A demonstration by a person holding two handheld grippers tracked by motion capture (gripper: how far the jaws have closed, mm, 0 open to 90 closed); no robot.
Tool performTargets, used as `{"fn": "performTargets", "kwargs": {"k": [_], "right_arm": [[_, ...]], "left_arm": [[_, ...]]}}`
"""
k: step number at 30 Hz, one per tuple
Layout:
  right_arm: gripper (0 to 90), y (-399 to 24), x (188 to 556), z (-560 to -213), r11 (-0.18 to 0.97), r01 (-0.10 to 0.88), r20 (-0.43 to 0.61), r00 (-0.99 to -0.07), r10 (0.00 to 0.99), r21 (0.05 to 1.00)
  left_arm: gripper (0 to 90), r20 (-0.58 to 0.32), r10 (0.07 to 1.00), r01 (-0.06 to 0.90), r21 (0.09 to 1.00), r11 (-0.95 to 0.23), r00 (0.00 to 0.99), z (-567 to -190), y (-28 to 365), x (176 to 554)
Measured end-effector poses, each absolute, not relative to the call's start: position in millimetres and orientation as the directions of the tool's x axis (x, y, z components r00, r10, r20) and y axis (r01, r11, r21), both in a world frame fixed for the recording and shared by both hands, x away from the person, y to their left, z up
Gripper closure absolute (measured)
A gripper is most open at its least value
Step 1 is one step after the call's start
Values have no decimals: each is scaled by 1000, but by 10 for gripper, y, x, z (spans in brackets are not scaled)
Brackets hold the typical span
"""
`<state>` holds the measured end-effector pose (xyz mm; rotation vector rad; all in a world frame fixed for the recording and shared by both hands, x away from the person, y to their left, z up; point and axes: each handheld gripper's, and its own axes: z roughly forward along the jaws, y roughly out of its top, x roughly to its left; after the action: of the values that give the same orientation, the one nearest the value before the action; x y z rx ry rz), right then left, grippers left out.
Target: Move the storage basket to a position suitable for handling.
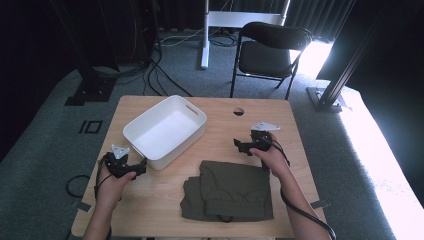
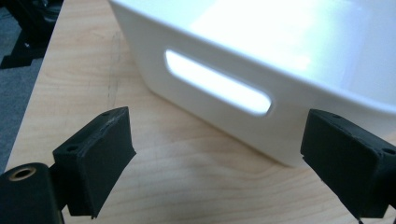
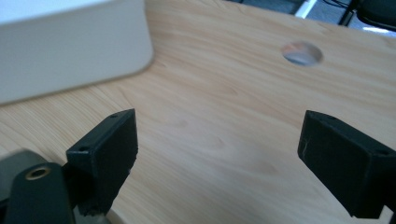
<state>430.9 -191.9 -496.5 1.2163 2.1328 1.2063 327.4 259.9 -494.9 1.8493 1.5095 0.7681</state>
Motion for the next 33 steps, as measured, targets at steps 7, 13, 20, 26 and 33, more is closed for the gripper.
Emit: {"fn": "performTargets", "kwargs": {"k": [7, 13, 20, 26, 33], "right_arm": [[120, -1603, 4416, -4818, 265, 451, 60, -587, 807, 852], [120, -1416, 4497, -4746, 272, 428, 51, -607, 793, 862], [120, -1161, 4675, -4679, 279, 406, 43, -627, 778, 870], [120, -996, 4856, -4662, 280, 401, 38, -626, 779, 872], [142, -842, 5061, -4637, 261, 389, 29, -601, 799, 884]], "left_arm": [[105, 54, 983, 605, 781, -151, 176, -4858, 2614, 3258], [105, 35, 983, 589, 796, -135, 178, -4794, 2617, 3231], [104, 32, 982, 564, 815, -132, 184, -4712, 2585, 3196], [105, 7, 985, 556, 825, -104, 173, -4695, 2589, 3203], [105, -16, 985, 556, 827, -84, 172, -4720, 2562, 3218]]}}
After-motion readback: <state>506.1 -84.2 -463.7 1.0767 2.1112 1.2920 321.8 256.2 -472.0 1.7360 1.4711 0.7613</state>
